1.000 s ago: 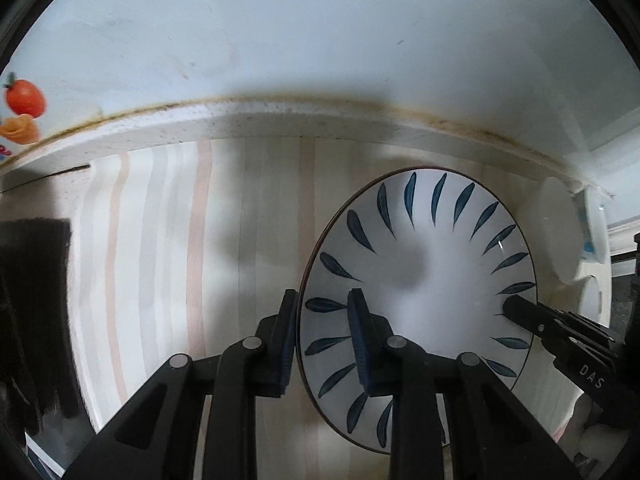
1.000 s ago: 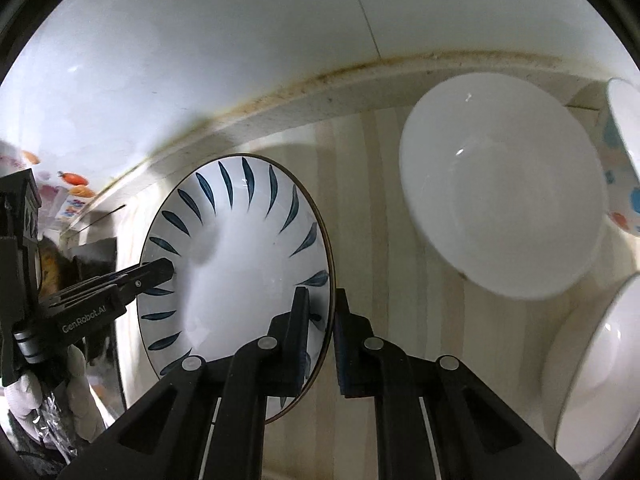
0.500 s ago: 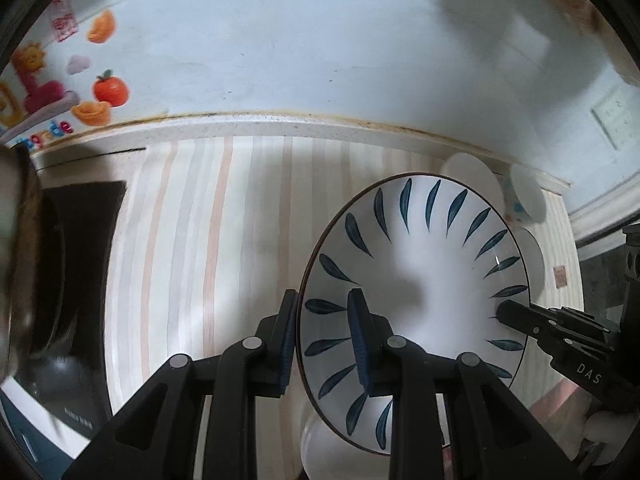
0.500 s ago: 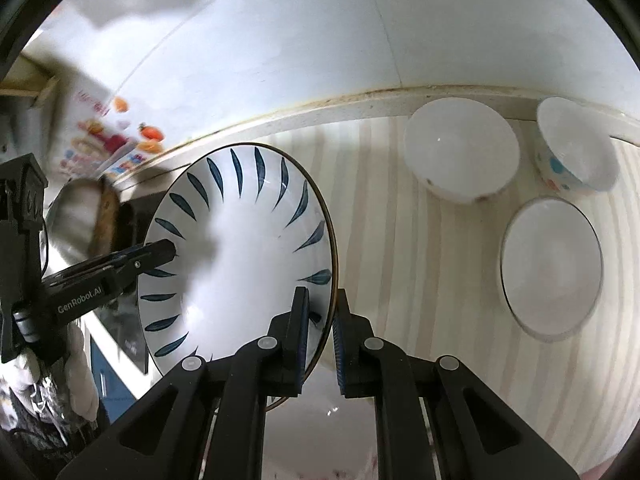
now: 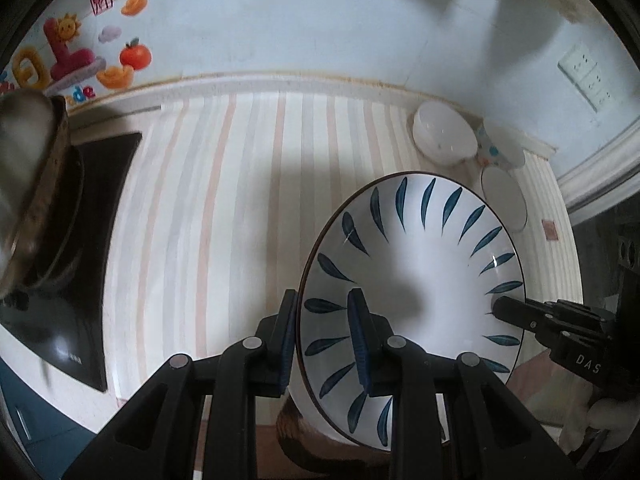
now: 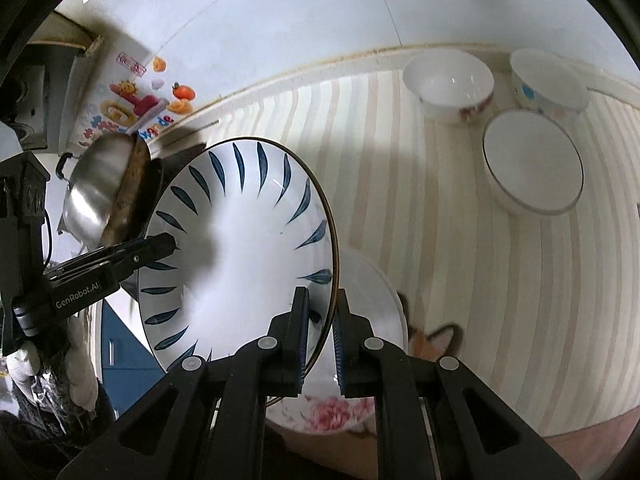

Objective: Organize plates and bowls
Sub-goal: 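Carry the blue-striped plate with both grippers onto the pink-flower plate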

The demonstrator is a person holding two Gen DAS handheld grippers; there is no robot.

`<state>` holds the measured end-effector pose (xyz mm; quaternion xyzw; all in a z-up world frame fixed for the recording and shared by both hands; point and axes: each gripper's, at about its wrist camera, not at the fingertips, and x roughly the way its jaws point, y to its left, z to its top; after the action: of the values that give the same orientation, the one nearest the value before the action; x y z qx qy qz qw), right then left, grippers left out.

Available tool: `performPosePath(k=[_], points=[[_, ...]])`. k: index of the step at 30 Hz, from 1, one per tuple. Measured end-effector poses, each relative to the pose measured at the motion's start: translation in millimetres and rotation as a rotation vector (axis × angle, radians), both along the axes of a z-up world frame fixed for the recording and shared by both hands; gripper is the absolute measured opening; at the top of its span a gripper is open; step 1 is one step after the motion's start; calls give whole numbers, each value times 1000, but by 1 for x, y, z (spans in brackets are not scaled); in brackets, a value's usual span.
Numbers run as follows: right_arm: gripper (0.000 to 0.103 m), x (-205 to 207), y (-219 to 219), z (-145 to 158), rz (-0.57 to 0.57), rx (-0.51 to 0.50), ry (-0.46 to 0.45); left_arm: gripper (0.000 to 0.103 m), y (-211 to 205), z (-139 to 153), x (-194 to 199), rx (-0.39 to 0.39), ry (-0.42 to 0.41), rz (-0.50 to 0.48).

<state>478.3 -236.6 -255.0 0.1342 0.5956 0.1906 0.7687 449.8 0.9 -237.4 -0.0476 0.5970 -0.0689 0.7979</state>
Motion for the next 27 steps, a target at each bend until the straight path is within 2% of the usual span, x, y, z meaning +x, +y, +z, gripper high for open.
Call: performPosePath(k=[13, 19, 27], points=[[13, -22, -4, -68, 19, -36, 105, 22, -13, -81, -19, 48, 172, 1], [13, -23, -8, -91, 31, -45, 134, 22, -17, -96, -18, 57, 202, 18], [13, -14, -7, -104, 53, -48, 151, 23, -26, -103, -15, 78, 205, 47]])
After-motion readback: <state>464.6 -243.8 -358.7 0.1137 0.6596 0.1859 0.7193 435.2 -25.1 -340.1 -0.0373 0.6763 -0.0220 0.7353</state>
